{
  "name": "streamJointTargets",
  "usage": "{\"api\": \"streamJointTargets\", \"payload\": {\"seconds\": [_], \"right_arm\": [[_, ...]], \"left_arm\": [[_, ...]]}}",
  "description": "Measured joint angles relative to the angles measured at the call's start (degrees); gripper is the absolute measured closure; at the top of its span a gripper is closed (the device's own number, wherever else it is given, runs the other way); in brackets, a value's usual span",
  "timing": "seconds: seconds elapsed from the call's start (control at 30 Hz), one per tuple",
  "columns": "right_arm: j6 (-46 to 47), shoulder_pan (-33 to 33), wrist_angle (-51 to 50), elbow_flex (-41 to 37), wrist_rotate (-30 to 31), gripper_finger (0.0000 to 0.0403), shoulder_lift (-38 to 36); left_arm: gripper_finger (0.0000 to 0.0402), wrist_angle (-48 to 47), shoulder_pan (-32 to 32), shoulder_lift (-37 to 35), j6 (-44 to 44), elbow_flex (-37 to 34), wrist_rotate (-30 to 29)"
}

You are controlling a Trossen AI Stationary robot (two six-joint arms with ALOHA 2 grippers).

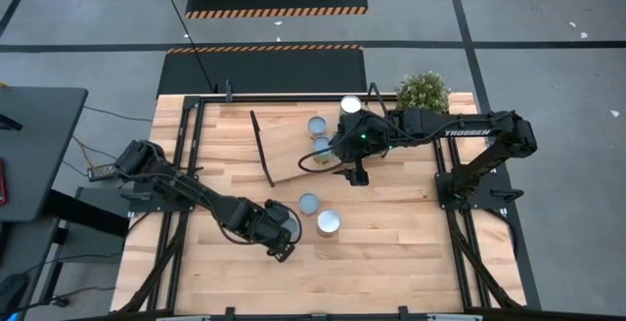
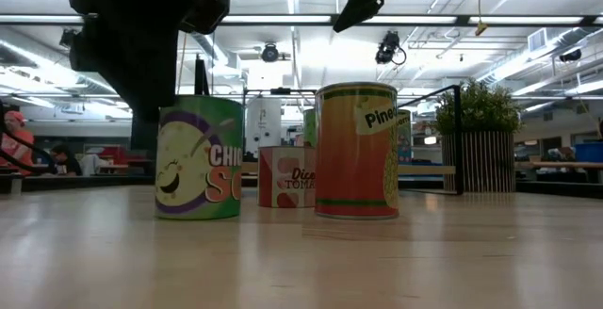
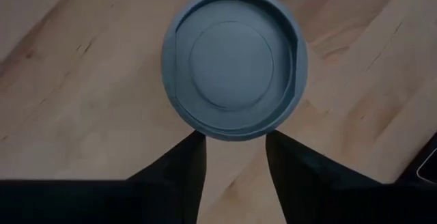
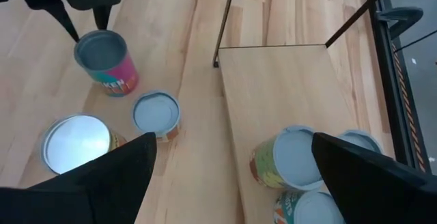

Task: Pick and place cans onto a shelf
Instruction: Adjust the pink can on the table

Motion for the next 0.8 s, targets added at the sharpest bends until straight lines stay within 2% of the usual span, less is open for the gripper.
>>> {"api": "streamJointTargets", "payload": {"seconds": [0.23, 0.43, 0.67, 0.73, 0.8], "right_arm": [[2.1, 0.3, 0.4, 0.0, -1.7, 0.0004, 0.2], [2.7, 1.7, 3.9, 0.0, -1.6, 0.0004, 0.2], [4.0, 2.2, 9.2, 0.0, -0.9, 0.0004, 0.2], [4.0, 1.8, 9.1, -0.3, -0.6, 0.0004, 0.2], [4.0, 1.5, 7.5, -0.7, -0.5, 0.0004, 0.2]], "left_arm": [[0.0243, 0.1, 0.0, 0.0, -0.3, 0.0, -0.3], [0.0214, 0.3, 1.6, 0.0, 1.9, 0.0, -1.4], [0.0222, 4.1, 6.1, 0.9, 6.2, 0.0, -9.4], [0.0229, 5.6, 7.0, 0.9, 7.2, 0.0, -9.1], [0.0236, 6.2, 7.9, 0.7, 8.2, 0.1, -5.7]]}}
